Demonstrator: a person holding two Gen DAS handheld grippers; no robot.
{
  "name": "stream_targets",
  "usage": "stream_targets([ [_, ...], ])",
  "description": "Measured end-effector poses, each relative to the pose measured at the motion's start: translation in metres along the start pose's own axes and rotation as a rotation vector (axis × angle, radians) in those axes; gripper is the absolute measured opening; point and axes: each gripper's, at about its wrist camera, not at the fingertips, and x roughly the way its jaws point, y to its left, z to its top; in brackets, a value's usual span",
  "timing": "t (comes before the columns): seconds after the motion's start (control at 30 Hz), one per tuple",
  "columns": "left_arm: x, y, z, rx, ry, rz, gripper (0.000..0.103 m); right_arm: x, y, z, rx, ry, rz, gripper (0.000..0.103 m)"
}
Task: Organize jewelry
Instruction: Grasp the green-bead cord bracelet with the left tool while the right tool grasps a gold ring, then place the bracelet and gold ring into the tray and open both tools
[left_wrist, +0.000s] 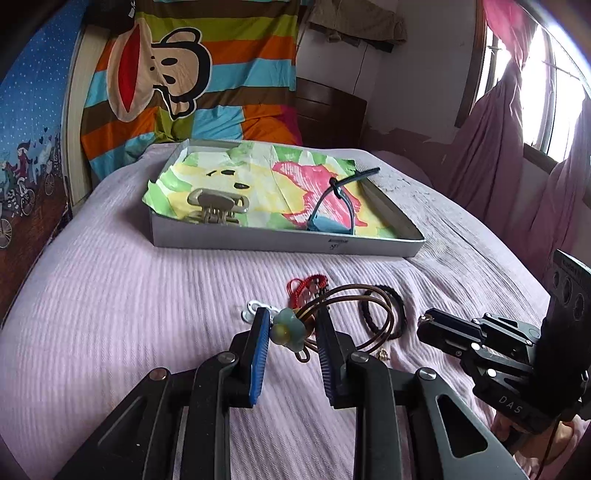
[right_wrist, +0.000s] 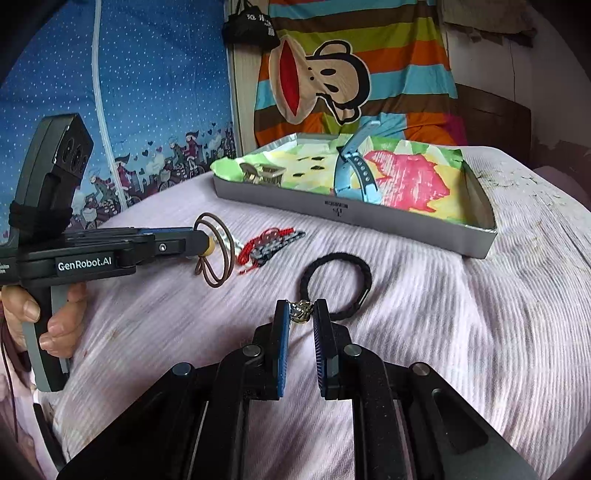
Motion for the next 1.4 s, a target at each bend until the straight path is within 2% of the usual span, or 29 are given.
stream_targets([
  [0.2,-0.001,0.004,0.044,-0.022,-0.068,0.047,0.024,0.002,-0.017,0.039,0.056,-0.093,-0.017,0.012],
  [0.4,0.028,0.007,0.084,-0.044,-0.079,0.096,0.024,0.02,-0.044,0.074,0.136,-0.122,-0.085,0.012],
  [0.53,0.059,0.01,0.099,-0.068,-0.04,0.128,0.024,0.049,-0.062,0.086,0.183,-0.072,-0.122,0.012],
  [0.77,0.098,0.007,0.1,-0.051,0.051,0.185,0.024,0.1,-0.083,0.089,0.232,0.056,-0.124,0.012],
  [0.9,0.105,0.0,0.096,-0.023,0.07,0.206,0.024,0.12,-0.082,0.084,0.223,0.108,-0.12,0.012],
  [1.07,0.103,-0.005,0.095,0.004,0.074,0.237,0.025,0.125,-0.08,0.081,0.223,0.122,-0.117,0.012],
  [1.17,0.098,-0.004,0.094,0.01,0.067,0.223,0.031,0.12,-0.083,0.079,0.222,0.115,-0.111,0.013],
  [1.23,0.094,-0.006,0.092,0.021,0.044,0.232,0.055,0.115,-0.085,0.078,0.227,0.103,-0.109,0.017],
  [1.27,0.09,-0.007,0.091,0.025,0.028,0.237,0.059,0.113,-0.085,0.077,0.227,0.097,-0.111,0.023],
  [1.33,0.083,-0.008,0.089,0.028,0.01,0.224,0.06,0.104,-0.085,0.074,0.221,0.073,-0.119,0.031],
  [1.4,0.075,-0.008,0.086,0.025,-0.015,0.216,0.06,0.094,-0.083,0.073,0.208,0.042,-0.124,0.031],
])
